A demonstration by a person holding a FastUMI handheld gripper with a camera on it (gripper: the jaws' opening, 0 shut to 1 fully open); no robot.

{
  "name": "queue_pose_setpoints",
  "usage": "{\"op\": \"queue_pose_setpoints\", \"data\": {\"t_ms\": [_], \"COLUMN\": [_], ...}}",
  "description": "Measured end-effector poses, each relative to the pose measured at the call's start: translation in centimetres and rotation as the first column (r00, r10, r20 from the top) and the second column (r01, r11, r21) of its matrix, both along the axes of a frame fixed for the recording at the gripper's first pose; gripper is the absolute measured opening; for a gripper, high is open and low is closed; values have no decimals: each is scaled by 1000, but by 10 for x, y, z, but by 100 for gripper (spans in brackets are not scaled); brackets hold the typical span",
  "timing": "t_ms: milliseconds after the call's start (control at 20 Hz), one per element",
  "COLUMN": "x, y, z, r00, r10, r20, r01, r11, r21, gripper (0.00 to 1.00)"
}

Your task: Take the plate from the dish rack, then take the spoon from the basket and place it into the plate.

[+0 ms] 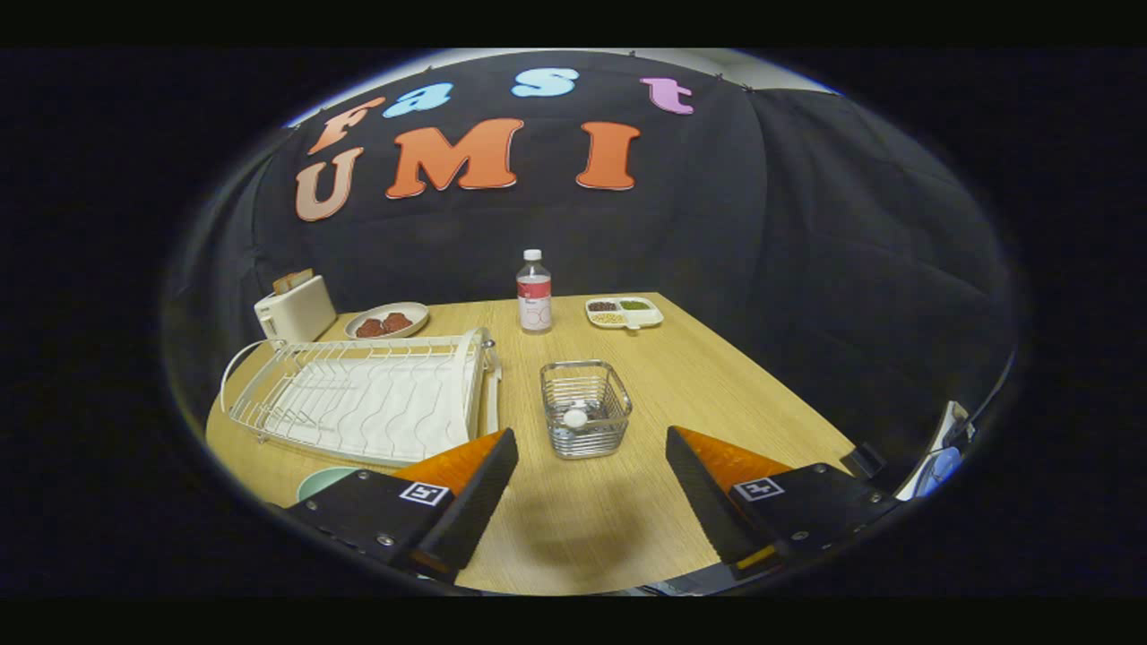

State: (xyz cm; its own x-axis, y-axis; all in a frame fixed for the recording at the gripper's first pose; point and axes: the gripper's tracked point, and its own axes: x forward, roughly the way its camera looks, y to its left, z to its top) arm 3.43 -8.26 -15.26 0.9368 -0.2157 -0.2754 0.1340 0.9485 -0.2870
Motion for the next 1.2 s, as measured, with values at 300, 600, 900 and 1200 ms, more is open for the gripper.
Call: {"op": "queue_pose_setpoints", "data": {"t_ms": [300,600,900,1200], "x": [35,53,55,35], "y": [1,-9,-10,2], "z": [-5,-26,-18,17], "r00": [999,997,998,999], "r10": [27,-6,-14,26], "r20": [-23,-79,-58,-21], "r01": [-28,1,14,-27], "r11": [999,998,1000,999], "r21": [-45,-60,1,-29], "gripper": [85,47,12,10]}}
